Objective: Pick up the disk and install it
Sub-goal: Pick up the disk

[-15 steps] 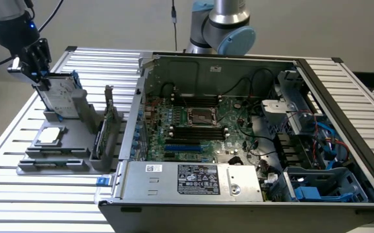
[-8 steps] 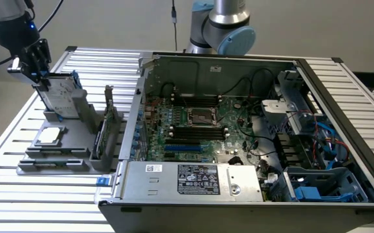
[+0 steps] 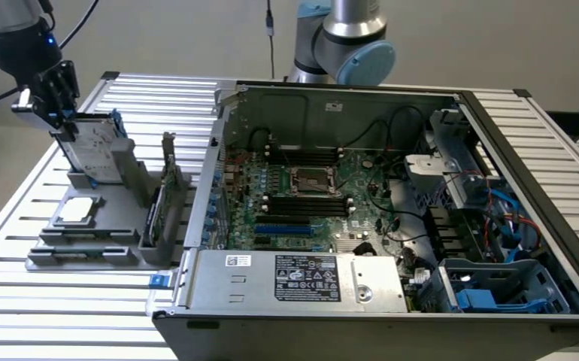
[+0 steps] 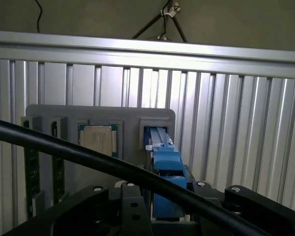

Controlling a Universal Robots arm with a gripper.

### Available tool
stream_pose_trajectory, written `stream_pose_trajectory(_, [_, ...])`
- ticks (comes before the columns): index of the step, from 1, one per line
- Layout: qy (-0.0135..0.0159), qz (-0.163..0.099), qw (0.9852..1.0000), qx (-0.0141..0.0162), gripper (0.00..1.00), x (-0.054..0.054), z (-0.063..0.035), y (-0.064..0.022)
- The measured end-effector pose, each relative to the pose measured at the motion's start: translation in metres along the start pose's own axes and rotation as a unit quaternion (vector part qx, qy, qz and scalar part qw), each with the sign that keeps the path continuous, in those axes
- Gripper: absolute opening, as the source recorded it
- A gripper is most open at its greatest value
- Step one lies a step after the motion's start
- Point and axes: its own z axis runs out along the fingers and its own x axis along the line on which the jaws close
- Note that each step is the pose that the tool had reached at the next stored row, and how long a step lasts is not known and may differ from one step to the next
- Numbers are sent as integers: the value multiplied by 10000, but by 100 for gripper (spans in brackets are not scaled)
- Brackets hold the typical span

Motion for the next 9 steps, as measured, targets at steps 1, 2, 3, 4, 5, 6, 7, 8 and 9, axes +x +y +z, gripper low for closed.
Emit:
stream_pose_trajectory(1, [11,-1,10000,-1,38,-2,1,0])
stream_pose_trajectory(2, [23,0,10000,-1,38,-5,3,1])
stream_pose_trajectory(3, [34,0,10000,-2,38,-8,4,1])
stream_pose_trajectory(4, [48,0,10000,-3,32,-9,5,2])
stream_pose_trajectory(5, [62,0,10000,-4,32,-10,6,2])
stream_pose_trajectory(6, [75,0,10000,-5,32,-12,7,2])
stream_pose_trajectory(7, [88,0,10000,-5,32,-13,8,2])
stream_pose_trajectory(8, [100,0,9999,-6,32,-14,9,2])
stream_pose_trajectory(9, [111,0,9999,-7,32,-16,10,2])
